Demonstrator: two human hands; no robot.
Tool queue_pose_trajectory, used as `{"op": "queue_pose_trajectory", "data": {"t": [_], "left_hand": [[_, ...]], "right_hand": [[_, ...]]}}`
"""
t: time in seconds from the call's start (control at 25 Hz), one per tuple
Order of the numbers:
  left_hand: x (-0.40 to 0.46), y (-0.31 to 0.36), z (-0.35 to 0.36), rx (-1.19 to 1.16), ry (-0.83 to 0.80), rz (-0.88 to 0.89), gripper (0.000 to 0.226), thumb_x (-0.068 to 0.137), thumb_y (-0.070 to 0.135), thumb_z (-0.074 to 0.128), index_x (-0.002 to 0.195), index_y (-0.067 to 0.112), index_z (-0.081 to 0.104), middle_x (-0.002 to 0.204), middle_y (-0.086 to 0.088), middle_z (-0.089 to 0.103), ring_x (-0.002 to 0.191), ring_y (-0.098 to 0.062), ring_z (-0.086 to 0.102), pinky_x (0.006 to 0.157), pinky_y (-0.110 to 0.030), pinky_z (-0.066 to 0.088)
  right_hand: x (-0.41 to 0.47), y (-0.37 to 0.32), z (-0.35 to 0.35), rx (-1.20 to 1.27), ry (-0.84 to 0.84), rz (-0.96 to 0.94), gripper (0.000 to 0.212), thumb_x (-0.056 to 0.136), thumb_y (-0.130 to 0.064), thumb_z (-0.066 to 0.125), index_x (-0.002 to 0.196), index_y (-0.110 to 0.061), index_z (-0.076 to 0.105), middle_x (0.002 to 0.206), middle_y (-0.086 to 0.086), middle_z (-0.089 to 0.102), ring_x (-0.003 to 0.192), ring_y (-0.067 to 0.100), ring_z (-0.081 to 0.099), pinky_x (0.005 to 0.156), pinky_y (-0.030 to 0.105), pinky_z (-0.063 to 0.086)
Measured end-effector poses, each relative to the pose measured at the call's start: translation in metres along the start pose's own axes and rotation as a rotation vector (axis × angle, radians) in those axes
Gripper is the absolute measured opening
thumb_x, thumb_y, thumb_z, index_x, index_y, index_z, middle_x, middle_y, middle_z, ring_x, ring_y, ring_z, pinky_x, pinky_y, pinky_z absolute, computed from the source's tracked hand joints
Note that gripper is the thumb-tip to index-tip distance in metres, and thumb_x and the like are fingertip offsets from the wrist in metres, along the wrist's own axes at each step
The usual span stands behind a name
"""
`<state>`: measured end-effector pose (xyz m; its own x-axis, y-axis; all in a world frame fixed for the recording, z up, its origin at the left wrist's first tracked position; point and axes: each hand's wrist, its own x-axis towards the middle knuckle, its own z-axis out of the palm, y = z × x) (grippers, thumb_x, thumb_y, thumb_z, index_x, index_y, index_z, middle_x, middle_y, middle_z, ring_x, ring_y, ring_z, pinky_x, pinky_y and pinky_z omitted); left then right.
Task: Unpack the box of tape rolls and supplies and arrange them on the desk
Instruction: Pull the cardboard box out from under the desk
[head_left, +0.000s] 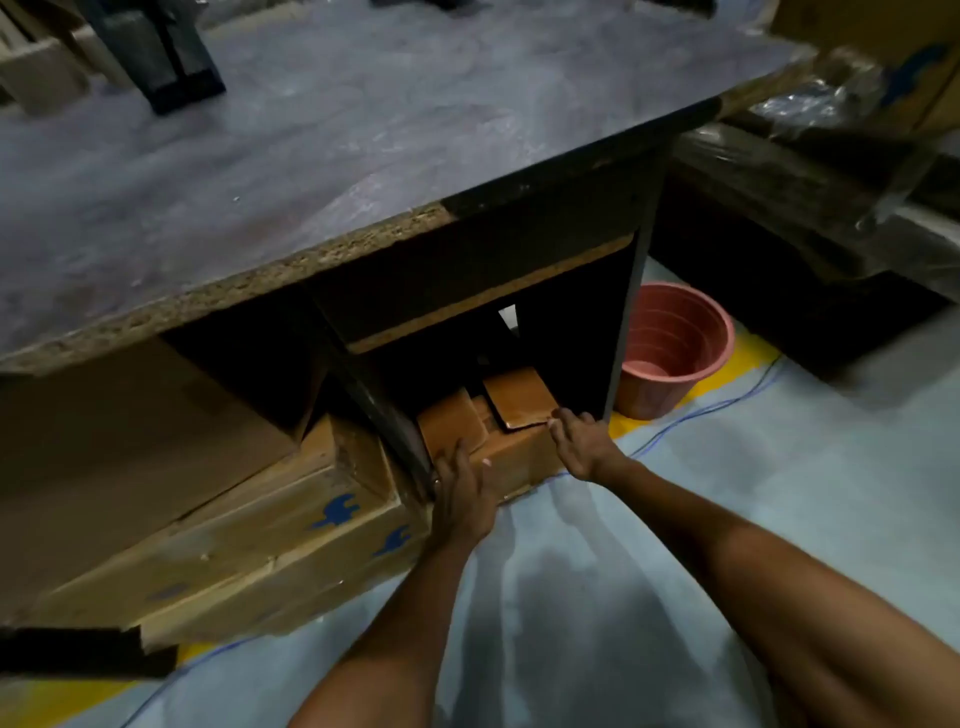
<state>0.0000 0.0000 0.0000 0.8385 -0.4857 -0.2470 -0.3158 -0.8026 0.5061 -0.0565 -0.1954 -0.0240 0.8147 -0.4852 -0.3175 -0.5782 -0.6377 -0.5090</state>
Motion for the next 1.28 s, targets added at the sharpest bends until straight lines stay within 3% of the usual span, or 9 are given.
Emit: {"op": "queue_pose_trajectory", "data": {"t": [0.12, 0.28, 0.4, 0.52, 0.68, 0.8, 1.04, 1.16, 1.28], "left_hand": [[0.013, -0.011, 0.017, -0.143, 0.029, -0.110, 0.056, 0.100, 0.045, 0.022, 0.144, 0.013, 0.038, 0.149, -0.023, 0.036, 0.132, -0.048, 0.039, 0.107, -0.055, 0.036], [0.026, -0.012, 0.025, -0.253, -0.029, -0.164, 0.050, 0.103, 0.034, 0.040, 0.151, 0.019, 0.037, 0.157, -0.013, 0.028, 0.142, -0.034, 0.031, 0.116, -0.041, 0.027], [0.033, -0.002, 0.030, -0.471, 0.080, -0.254, 0.053, 0.103, 0.048, 0.035, 0.146, 0.019, 0.046, 0.153, -0.014, 0.036, 0.136, -0.036, 0.040, 0.116, -0.045, 0.031], [0.044, -0.003, 0.046, -0.557, 0.185, -0.314, 0.080, 0.086, 0.073, 0.030, 0.135, 0.017, 0.059, 0.142, -0.014, 0.053, 0.124, -0.036, 0.053, 0.109, -0.050, 0.042], [0.038, 0.004, 0.049, -0.534, 0.134, -0.322, 0.054, 0.095, 0.047, 0.041, 0.139, 0.019, 0.055, 0.146, -0.019, 0.032, 0.130, -0.041, 0.040, 0.117, -0.049, 0.030], [0.036, 0.006, 0.050, -0.531, 0.122, -0.316, 0.067, 0.088, 0.058, 0.038, 0.141, 0.021, 0.052, 0.147, -0.016, 0.027, 0.134, -0.040, 0.033, 0.118, -0.051, 0.027], [0.038, 0.000, 0.057, -0.651, 0.056, -0.289, 0.049, 0.094, 0.021, 0.042, 0.138, 0.001, 0.051, 0.130, -0.013, 0.047, 0.129, -0.034, 0.046, 0.105, -0.028, 0.036], [0.036, -0.005, 0.063, -0.677, 0.148, -0.171, 0.061, 0.080, 0.024, 0.042, 0.139, 0.009, 0.052, 0.150, -0.019, 0.027, 0.137, -0.038, 0.032, 0.117, -0.049, 0.032], [0.027, -0.011, 0.071, -0.672, 0.198, -0.237, 0.060, 0.077, 0.026, 0.047, 0.135, 0.021, 0.059, 0.155, -0.010, 0.002, 0.141, -0.040, 0.022, 0.114, -0.054, 0.035]], "right_hand": [[0.018, 0.006, 0.016, -0.059, 0.022, -0.002, 0.067, 0.090, -0.057, 0.002, 0.137, -0.024, 0.037, 0.136, 0.016, 0.048, 0.121, 0.039, 0.043, 0.100, 0.048, 0.033], [0.026, 0.007, 0.025, -0.174, -0.047, -0.124, 0.080, 0.085, -0.049, -0.001, 0.150, -0.015, 0.033, 0.159, 0.012, 0.024, 0.135, 0.046, 0.030, 0.106, 0.048, 0.028], [0.037, 0.009, 0.031, 0.008, -0.028, 0.017, 0.066, 0.096, -0.061, 0.015, 0.151, -0.026, 0.030, 0.155, 0.017, 0.030, 0.135, 0.044, 0.033, 0.110, 0.049, 0.033], [0.052, 0.011, 0.033, 0.157, 0.004, 0.070, 0.051, 0.102, -0.044, 0.036, 0.151, -0.029, 0.032, 0.147, 0.021, 0.037, 0.129, 0.041, 0.044, 0.107, 0.042, 0.040], [0.060, 0.013, 0.034, 0.265, 0.025, 0.059, 0.054, 0.101, -0.046, 0.040, 0.152, -0.034, 0.028, 0.151, 0.019, 0.034, 0.131, 0.040, 0.044, 0.106, 0.042, 0.039], [0.059, 0.012, 0.041, 0.332, 0.051, 0.089, 0.055, 0.101, -0.044, 0.043, 0.152, -0.036, 0.027, 0.152, 0.018, 0.029, 0.133, 0.040, 0.040, 0.108, 0.043, 0.037], [0.055, 0.009, 0.049, 0.457, 0.122, 0.160, 0.053, 0.100, -0.038, 0.048, 0.150, -0.037, 0.032, 0.154, 0.015, 0.025, 0.136, 0.036, 0.036, 0.112, 0.040, 0.032], [0.045, 0.011, 0.051, 0.459, 0.136, 0.137, 0.053, 0.101, -0.033, 0.049, 0.151, -0.032, 0.033, 0.153, 0.014, 0.026, 0.137, 0.034, 0.036, 0.112, 0.034, 0.029], [0.032, 0.017, 0.053, 0.479, 0.140, 0.139, 0.055, 0.100, -0.030, 0.051, 0.151, -0.030, 0.032, 0.151, 0.016, 0.028, 0.135, 0.035, 0.037, 0.112, 0.034, 0.030]]}}
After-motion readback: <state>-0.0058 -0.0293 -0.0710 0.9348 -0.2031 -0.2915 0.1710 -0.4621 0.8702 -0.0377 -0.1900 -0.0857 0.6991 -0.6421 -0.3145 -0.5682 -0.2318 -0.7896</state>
